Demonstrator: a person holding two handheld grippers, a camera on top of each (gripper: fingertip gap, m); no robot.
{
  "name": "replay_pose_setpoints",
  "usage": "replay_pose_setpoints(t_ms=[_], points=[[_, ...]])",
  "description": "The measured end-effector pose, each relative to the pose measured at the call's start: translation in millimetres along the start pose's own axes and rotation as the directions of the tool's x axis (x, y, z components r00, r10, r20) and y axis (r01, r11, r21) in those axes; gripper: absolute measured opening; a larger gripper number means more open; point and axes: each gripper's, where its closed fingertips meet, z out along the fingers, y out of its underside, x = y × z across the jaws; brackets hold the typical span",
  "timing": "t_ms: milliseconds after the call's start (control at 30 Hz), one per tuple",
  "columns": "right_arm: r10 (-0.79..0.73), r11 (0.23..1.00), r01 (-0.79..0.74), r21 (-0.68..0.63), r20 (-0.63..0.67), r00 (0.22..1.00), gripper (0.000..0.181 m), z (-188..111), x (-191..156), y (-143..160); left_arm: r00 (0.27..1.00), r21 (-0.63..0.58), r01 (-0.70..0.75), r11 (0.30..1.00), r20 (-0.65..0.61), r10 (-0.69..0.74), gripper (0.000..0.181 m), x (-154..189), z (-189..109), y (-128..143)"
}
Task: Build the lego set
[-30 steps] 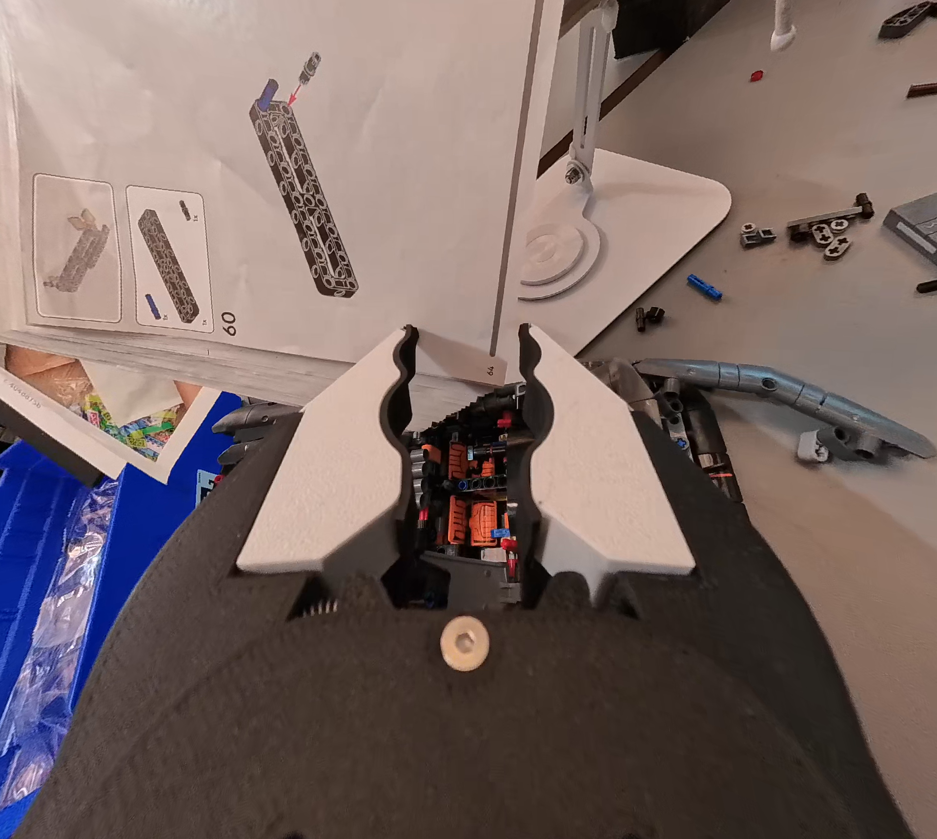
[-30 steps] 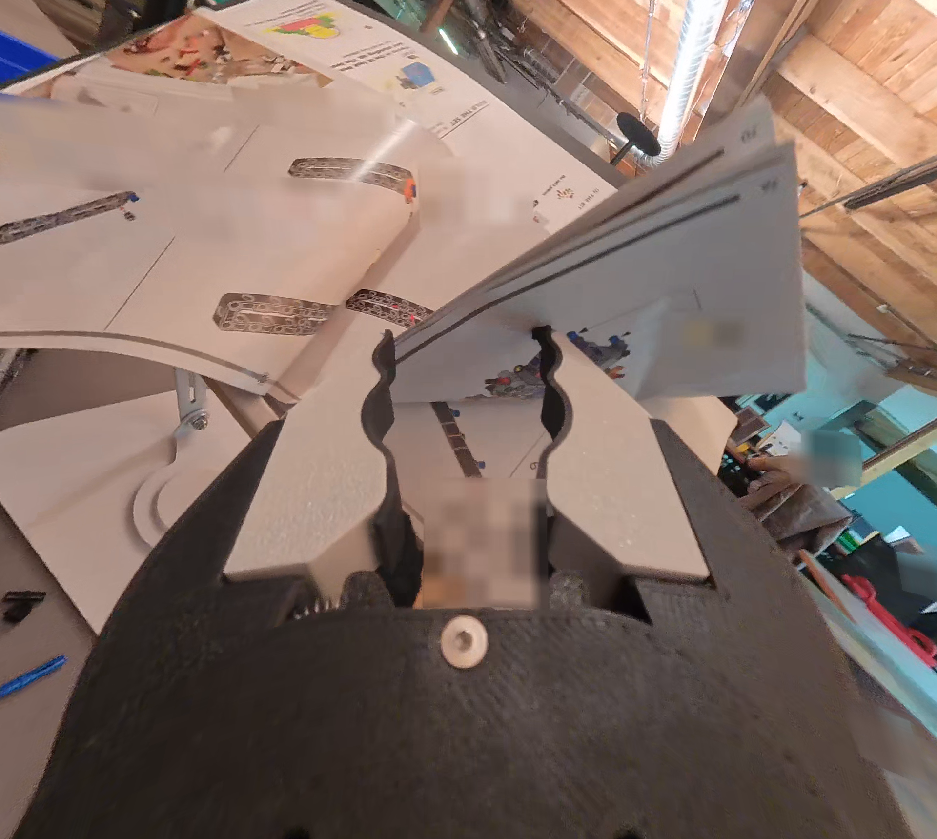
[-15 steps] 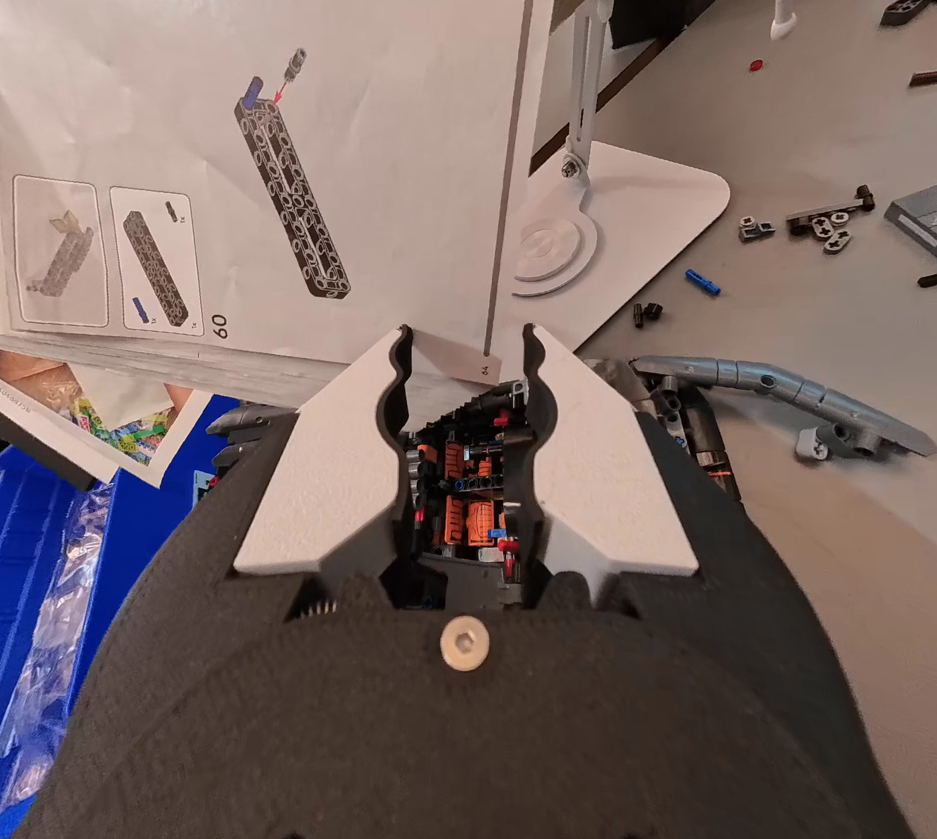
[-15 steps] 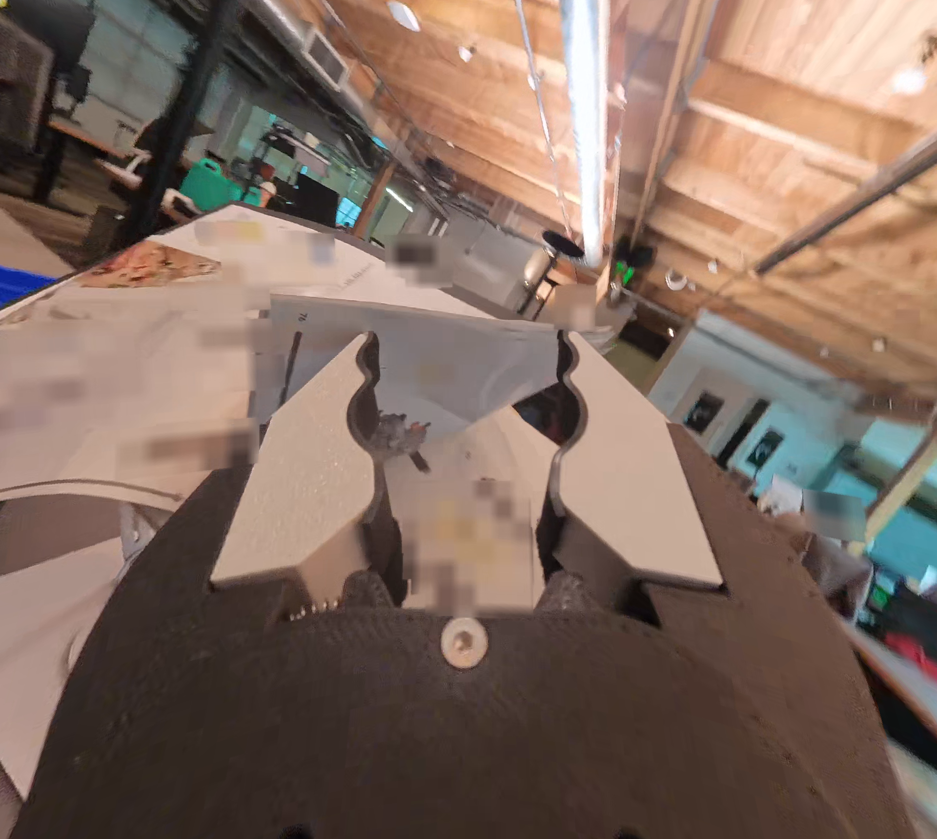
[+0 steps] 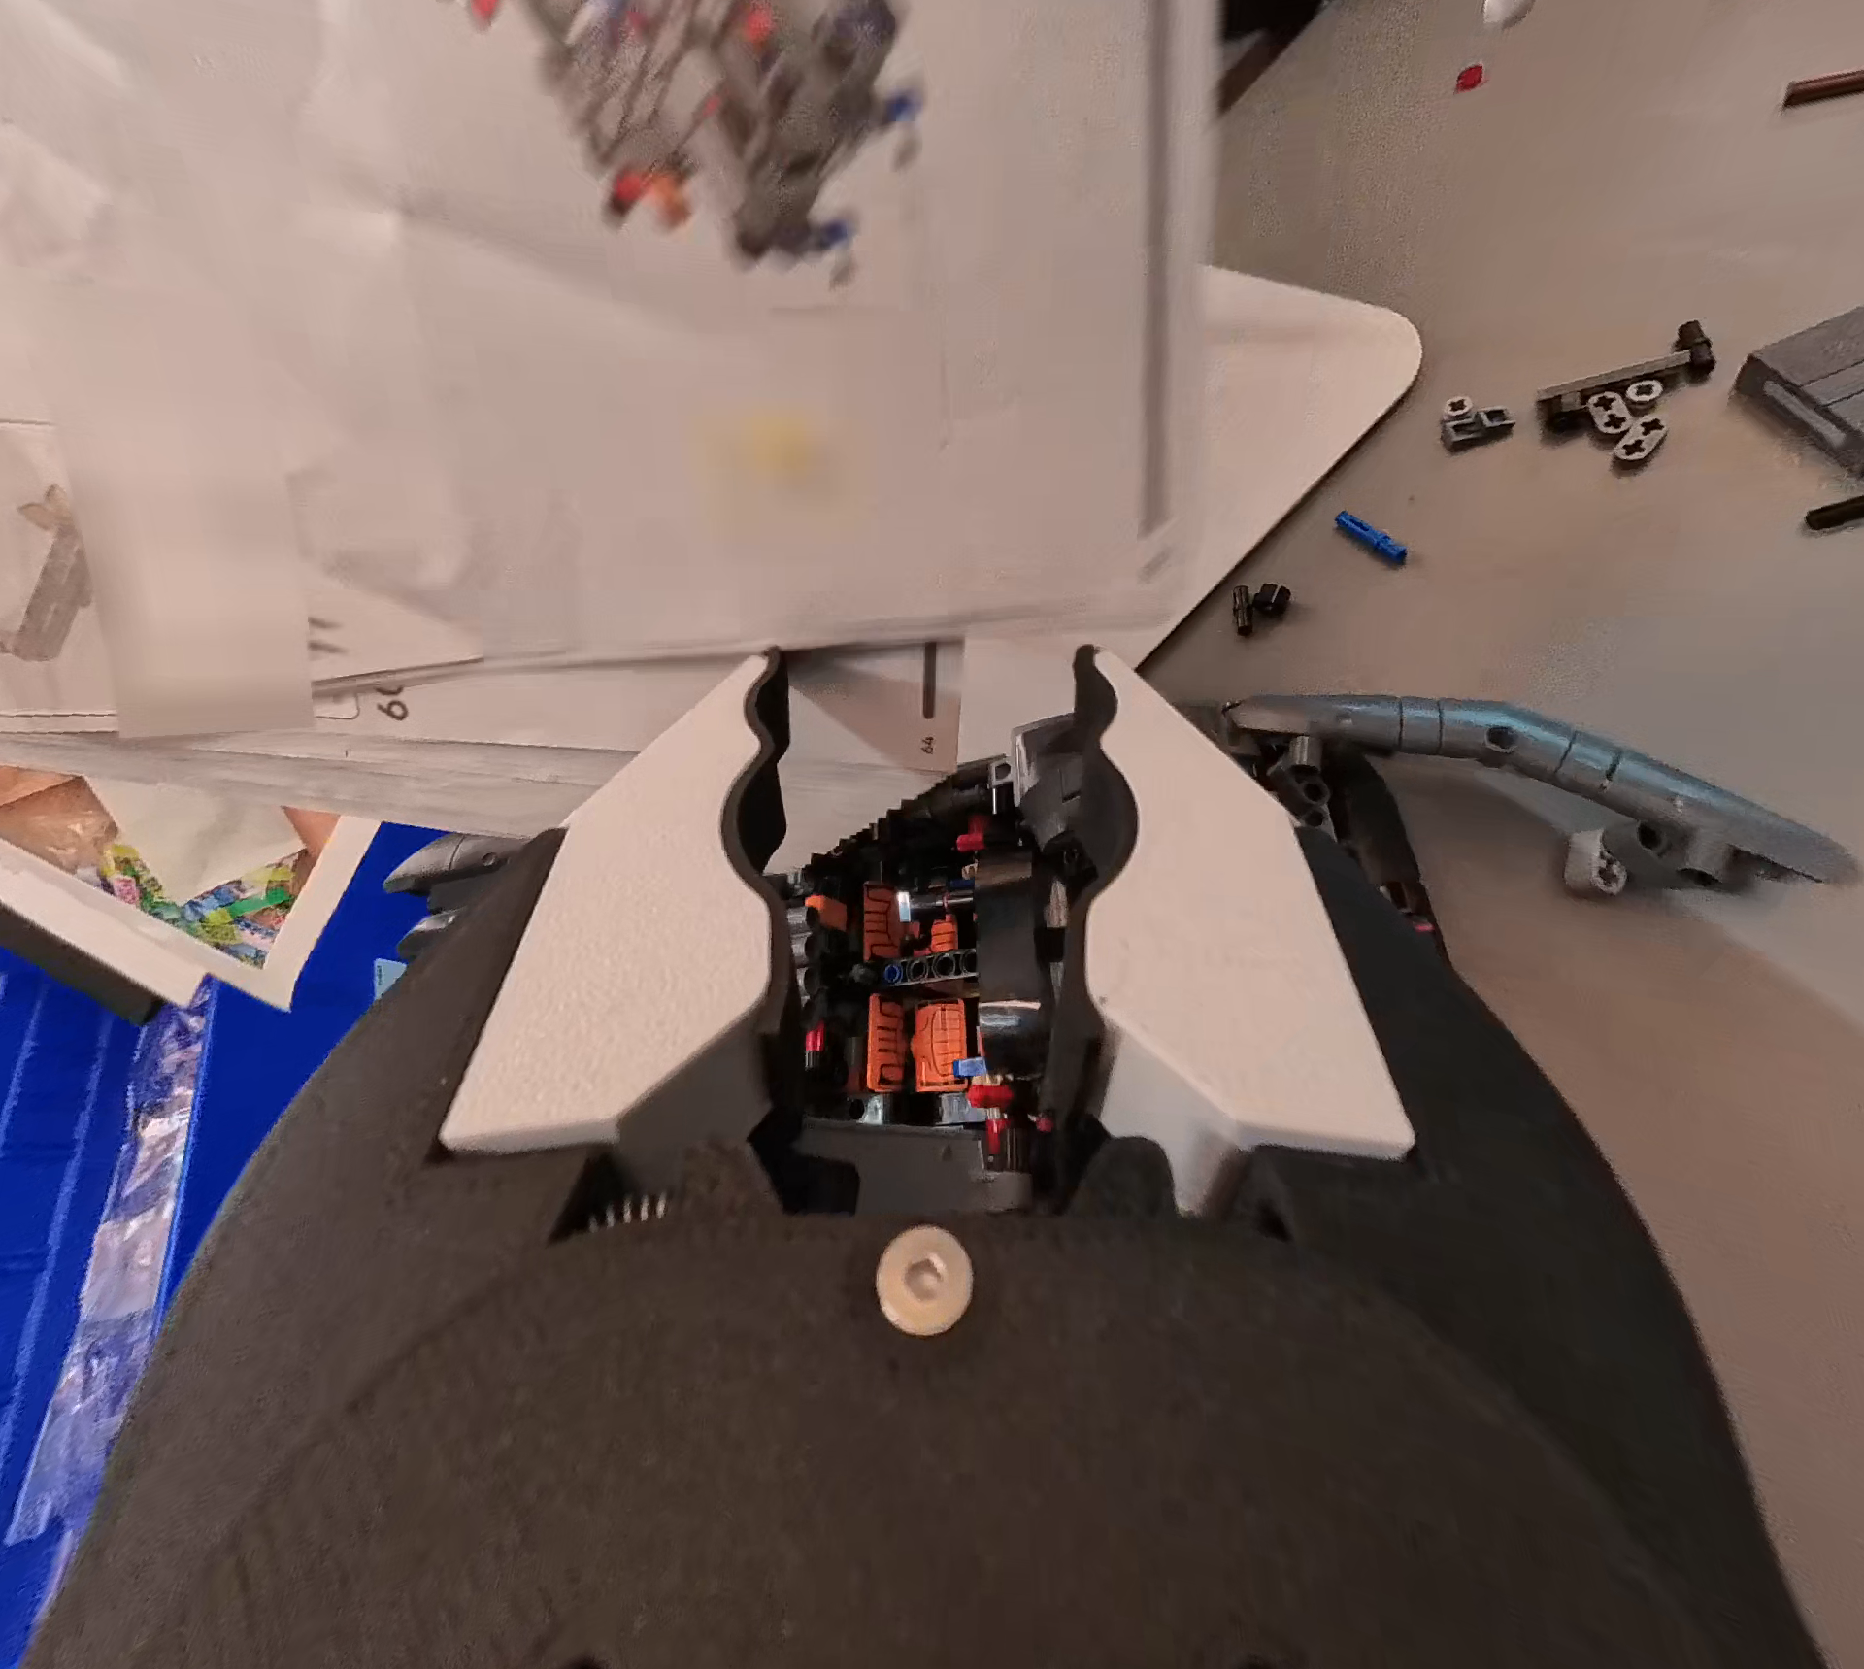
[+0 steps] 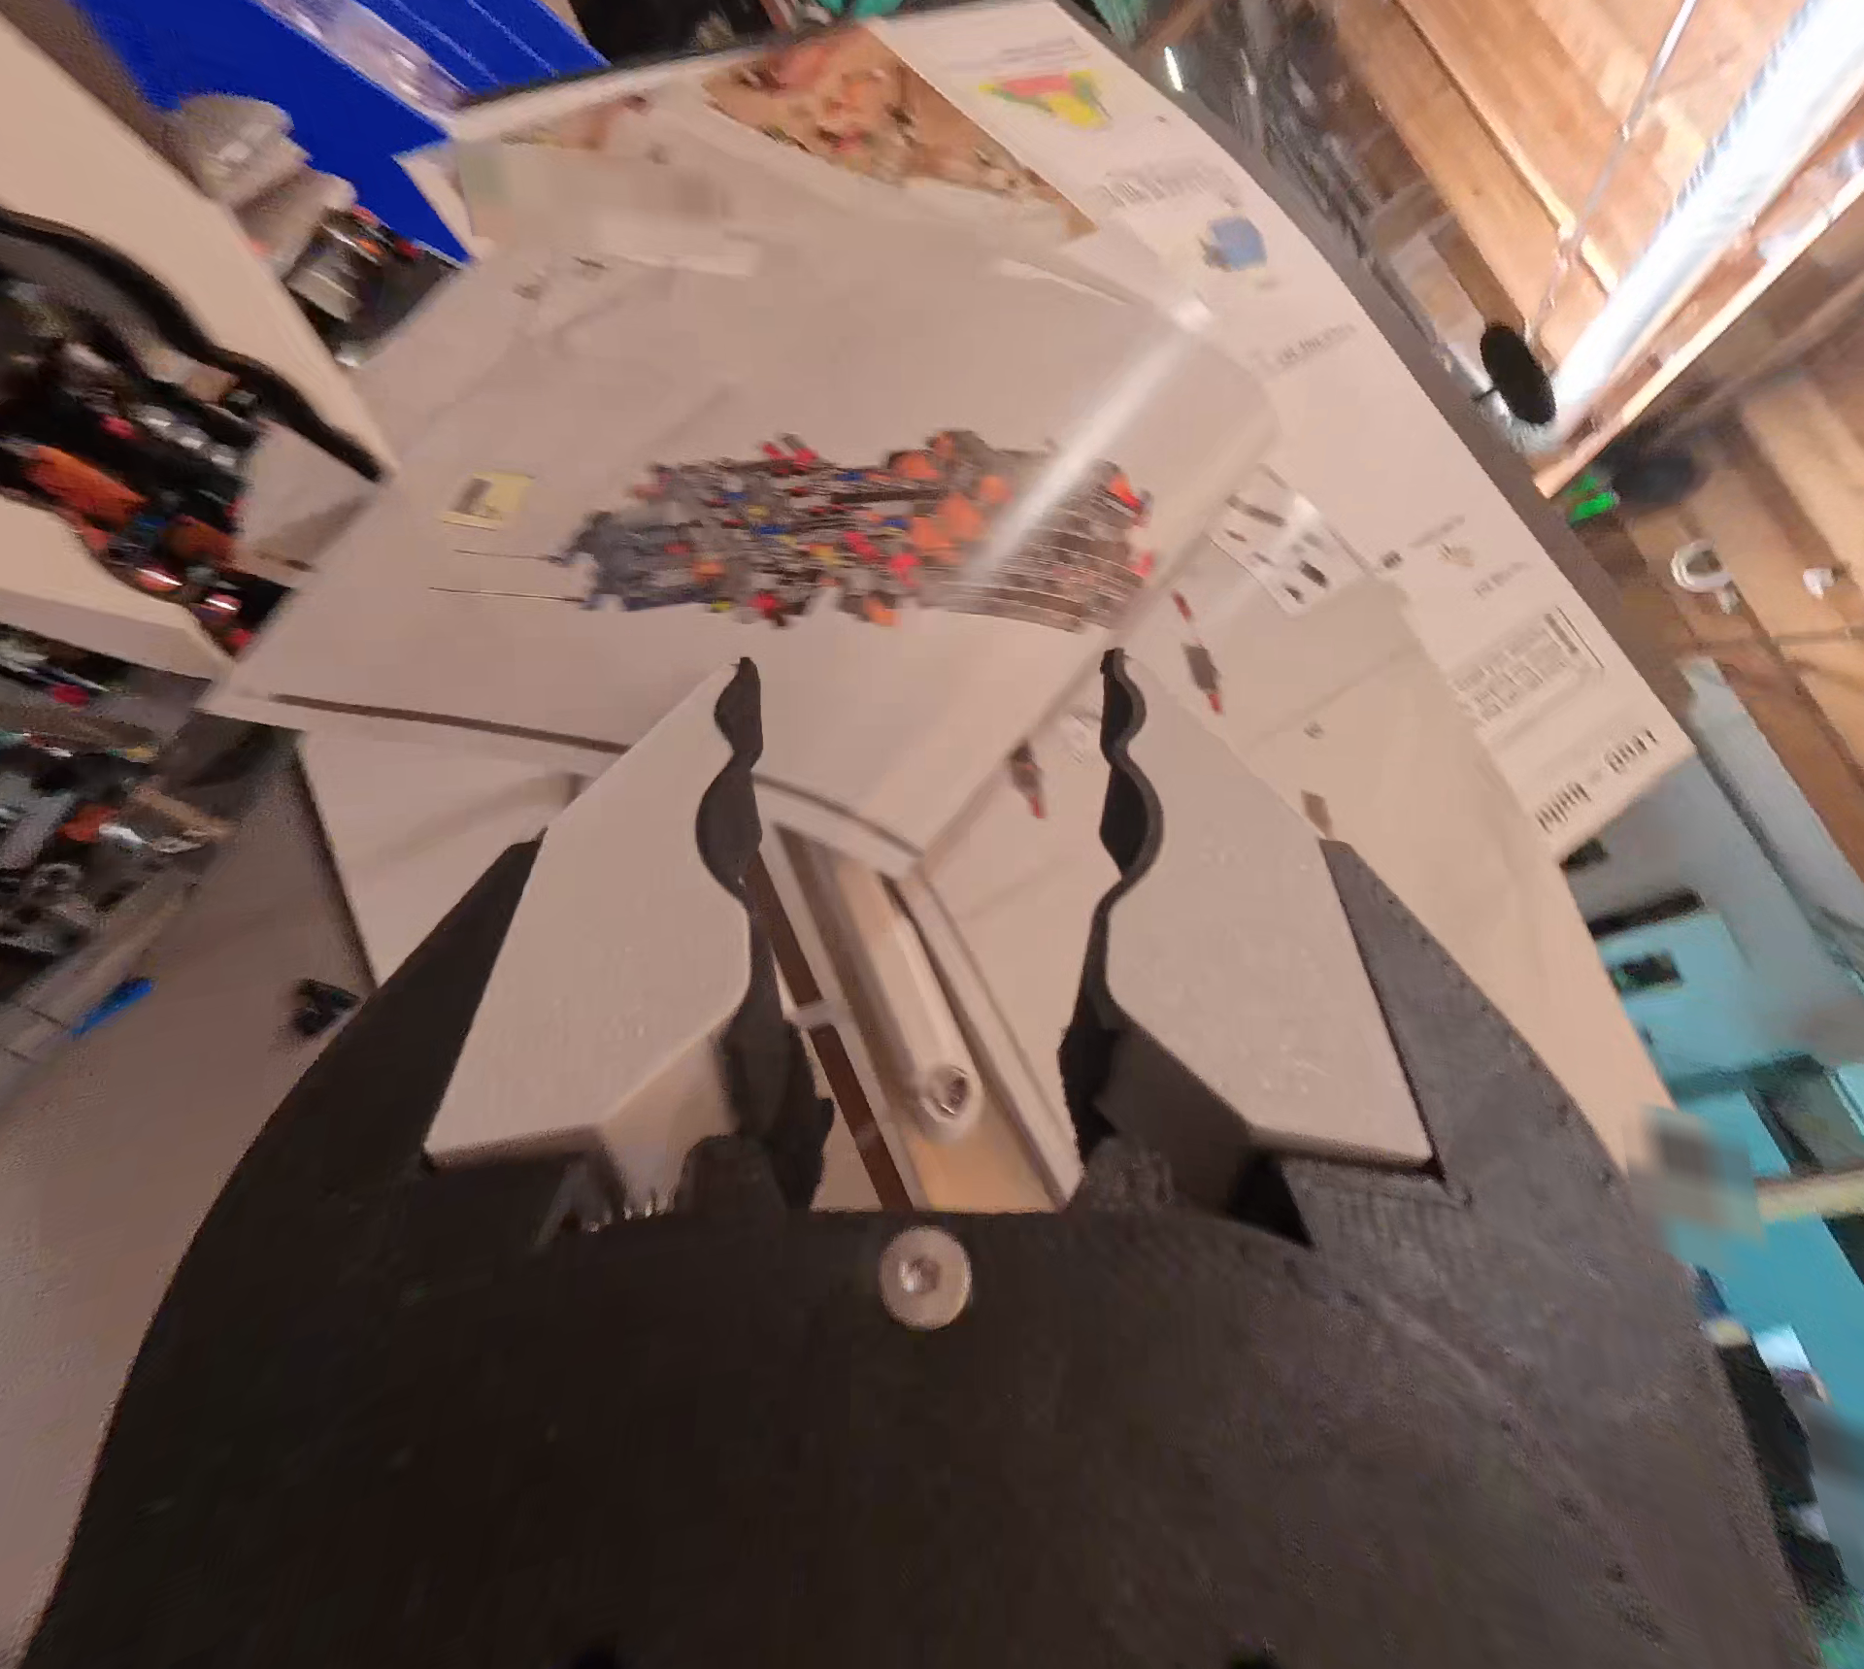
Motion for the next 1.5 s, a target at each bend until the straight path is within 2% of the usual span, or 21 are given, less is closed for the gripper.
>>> replay_pose_setpoints(t_ms=[100,167,200,267,300,333,367,400,467,533,633,767,800,900,967,1100,1200,1267,1300,1400,1500], points=[[0.027,0.991,-0.043,-0.128,-0.122,0.992,0.07,-1.6,41.9,28.7,1.0,-0.019,-0.014,1.0,0.028,0.014,0.053,-1.7,2.8,1.4],[0.069,0.988,-0.084,-0.131,-0.114,0.991,0.043,-5.7,51.1,38.7,0.999,-0.022,-0.017,1.0,0.04,0.018,0.05,-2.8,3.5,0.4],[0.095,0.99,-0.1,-0.096,-0.057,0.994,0.042,-8.3,47.1,33.2,0.999,-0.024,-0.015,1.0,0.039,0.016,0.05,-2.3,3.5,-0.5],[0.08,0.996,-0.084,0.019,0.139,0.987,0.031,-17.8,23.2,6.2,0.998,-0.025,-0.026,0.999,0.05,0.028,0.047,-3.7,2.3,-5.0],[0.016,0.993,-0.047,0.106,0.284,0.959,0.019,-29.2,-0.7,-11.0,0.999,-0.024,-0.023,0.999,0.046,0.025,0.046,-3.3,2.6,-8.2],[-0.067,0.987,-0.008,0.163,0.448,0.892,0.009,-43.8,-31.9,-20.5,0.999,-0.02,-0.015,1.0,0.044,0.015,0.044,-3.0,3.3,-11.9],[-0.107,0.989,0.024,0.148,0.586,0.803,0.006,-54.6,-60.6,-17.2,0.999,-0.018,-0.009,1.0,0.042,0.01,0.041,-2.4,4.4,-15.2],[-0.102,0.995,0.066,0.079,0.669,0.736,0.017,-57.4,-80.8,-5.8,0.999,-0.014,-0.009,1.0,0.038,0.01,0.04,-0.8,5.8,-18.7],[-0.128,0.984,0.18,0.004,0.716,0.686,0.018,-51.1,-106.6,18.7,0.998,0.0,-0.027,1.0,0.051,0.027,0.035,-0.5,6.6,-26.5],[-0.157,0.968,0.249,-0.014,0.743,0.651,0.029,-45.8,-129.1,37.2,0.999,0.012,-0.032,0.999,0.041,0.032,0.034,2.2,8.4,-35.4],[-0.201,0.953,0.299,-0.049,0.634,0.746,0.043,-21.0,-122.5,43.6,0.999,0.027,-0.041,0.999,0.032,0.04,0.034,4.6,11.1,-50.0],[-0.173,0.981,0.191,0.026,0.556,0.813,0.037,-24.6,-92.7,17.4,0.996,0.051,-0.082,0.995,0.048,0.08,0.035,-0.1,12.6,-69.8],[-0.149,0.988,0.152,0.038,0.538,0.83,0.03,-26.8,-81.7,12.8,0.995,0.062,-0.086,0.994,0.049,0.083,0.035,-1.8,12.9,-75.6],[-0.049,0.996,0.008,0.086,0.496,0.867,0.028,-32.3,-51.8,-0.8,0.995,0.099,-0.088,0.991,0.057,0.083,0.039,-5.2,15.4,-96.1],[-0.028,0.988,-0.036,0.147,0.411,0.911,0.017,-34.6,-29.6,-7.7,0.988,0.132,-0.137,0.982,0.094,0.125,0.04,-7.6,15.7,-116.2],[0.02,0.979,-0.091,0.183,0.356,0.934,0.019,-38.2,-9.0,-8.5,0.978,0.169,-0.177,0.97,0.137,0.154,0.045,-10.6,15.1,-147.1],[0.042,0.972,-0.108,0.207,0.3,0.953,0.016,-41.2,7.9,-7.3,0.976,0.109,-0.184,0.977,0.136,0.169,0.049,-15.4,21.5,-131.9],[0.075,0.975,-0.123,0.183,0.25,0.965,0.023,-38.2,20.9,-1.6,0.985,0.1,-0.136,0.986,0.124,0.123,0.05,-20.2,23.1,-118.8],[0.084,0.982,-0.115,0.15,0.201,0.976,0.032,-33.9,28.9,5.6,0.988,0.116,-0.111,0.987,0.12,0.097,0.05,-21.8,21.0,-115.6],[0.145,0.988,-0.145,0.044,0.006,0.989,0.036,-24.5,62.9,32.7,0.991,0.112,-0.086,0.99,0.111,0.074,0.05,-22.1,14.6,-101.8],[0.256,0.963,-0.257,0.082,0.034,0.966,0.04,-29.1,70.2,30.2,0.992,0.066,-0.072,0.995,0.109,0.065,0.051,-21.5,14.4,-80.5]])
